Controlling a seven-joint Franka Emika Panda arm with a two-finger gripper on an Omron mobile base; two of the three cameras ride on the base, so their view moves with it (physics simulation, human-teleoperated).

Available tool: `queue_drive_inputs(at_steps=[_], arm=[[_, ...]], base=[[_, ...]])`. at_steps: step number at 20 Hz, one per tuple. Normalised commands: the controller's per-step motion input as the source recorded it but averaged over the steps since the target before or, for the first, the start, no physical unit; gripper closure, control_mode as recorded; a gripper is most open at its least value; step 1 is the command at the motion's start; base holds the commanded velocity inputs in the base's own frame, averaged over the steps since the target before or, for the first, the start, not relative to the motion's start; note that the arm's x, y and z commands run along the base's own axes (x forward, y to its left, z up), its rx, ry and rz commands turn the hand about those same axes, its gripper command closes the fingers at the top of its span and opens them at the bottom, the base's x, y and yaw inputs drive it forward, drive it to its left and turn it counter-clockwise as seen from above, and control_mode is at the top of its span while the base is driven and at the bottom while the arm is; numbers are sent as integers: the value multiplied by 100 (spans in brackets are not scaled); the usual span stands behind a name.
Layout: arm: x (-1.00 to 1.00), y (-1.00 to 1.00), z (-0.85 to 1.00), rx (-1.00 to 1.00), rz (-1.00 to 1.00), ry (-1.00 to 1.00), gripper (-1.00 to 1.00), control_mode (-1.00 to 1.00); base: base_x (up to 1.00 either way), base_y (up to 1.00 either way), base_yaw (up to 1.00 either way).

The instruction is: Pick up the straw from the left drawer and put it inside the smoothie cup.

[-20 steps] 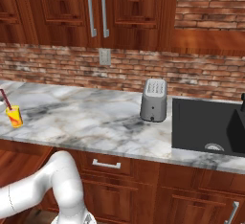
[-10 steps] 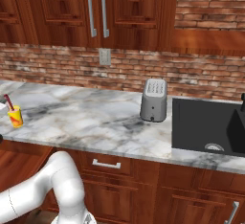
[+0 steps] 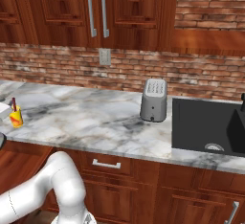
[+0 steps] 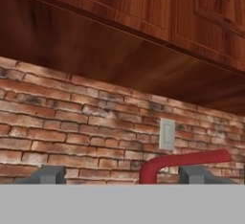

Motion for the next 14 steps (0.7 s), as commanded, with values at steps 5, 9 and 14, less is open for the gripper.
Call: queue_drive_inputs(at_steps=[5,9,14], arm=[[-12,0,4,0,0,-2,-100,-100],[-15,0,6,0,0,0,-100,-100],[-15,0,2,0,0,0,-100,-100]], base=[[0,0,0],[0,0,0],[0,0,0]])
